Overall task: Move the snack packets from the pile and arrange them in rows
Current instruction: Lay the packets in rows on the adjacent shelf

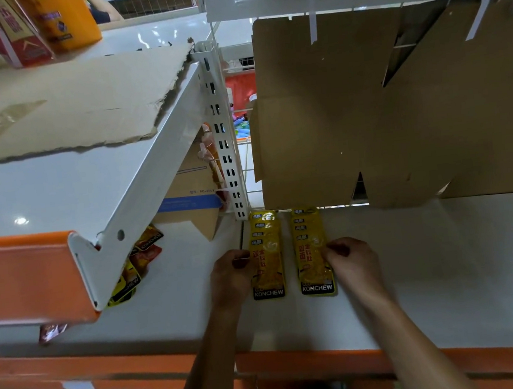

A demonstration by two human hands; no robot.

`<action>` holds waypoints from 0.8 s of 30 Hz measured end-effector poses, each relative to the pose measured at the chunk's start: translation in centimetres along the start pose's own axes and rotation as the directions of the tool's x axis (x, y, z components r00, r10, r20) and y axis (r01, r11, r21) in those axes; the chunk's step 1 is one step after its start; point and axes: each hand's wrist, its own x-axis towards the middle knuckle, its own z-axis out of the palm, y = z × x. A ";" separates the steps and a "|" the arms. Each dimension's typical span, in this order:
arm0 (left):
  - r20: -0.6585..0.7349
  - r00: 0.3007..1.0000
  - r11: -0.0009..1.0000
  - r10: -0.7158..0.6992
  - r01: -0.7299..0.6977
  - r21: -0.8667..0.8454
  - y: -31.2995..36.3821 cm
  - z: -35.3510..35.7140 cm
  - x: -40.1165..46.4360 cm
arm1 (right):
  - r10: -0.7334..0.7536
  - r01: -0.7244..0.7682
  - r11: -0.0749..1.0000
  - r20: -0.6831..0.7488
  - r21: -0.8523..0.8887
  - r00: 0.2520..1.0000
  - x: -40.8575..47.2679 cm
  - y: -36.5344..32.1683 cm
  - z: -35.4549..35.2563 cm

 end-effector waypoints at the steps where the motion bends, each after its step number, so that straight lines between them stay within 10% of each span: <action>1: 0.001 1.000 1.000 0.001 -0.001 -0.002 0.0 0.0 -0.1 | 0.004 -0.004 1.000 -0.006 -0.005 1.000 0.0 0.0 0.0; 9: -0.050 0.995 0.978 0.089 -0.078 0.193 0.6 -0.9 -1.7 | -0.232 0.205 0.930 -0.055 -0.306 0.971 -0.9 -1.1 0.2; 18: -0.131 0.945 0.688 0.300 -0.119 0.715 0.3 -3.9 -5.9 | -0.465 0.609 0.551 0.396 -0.570 0.792 -5.0 -4.3 3.0; 24: -0.200 0.976 0.662 0.086 0.094 0.744 -2.3 -8.2 -8.6 | -0.412 0.734 0.415 0.608 -0.538 0.679 -7.7 -6.0 5.6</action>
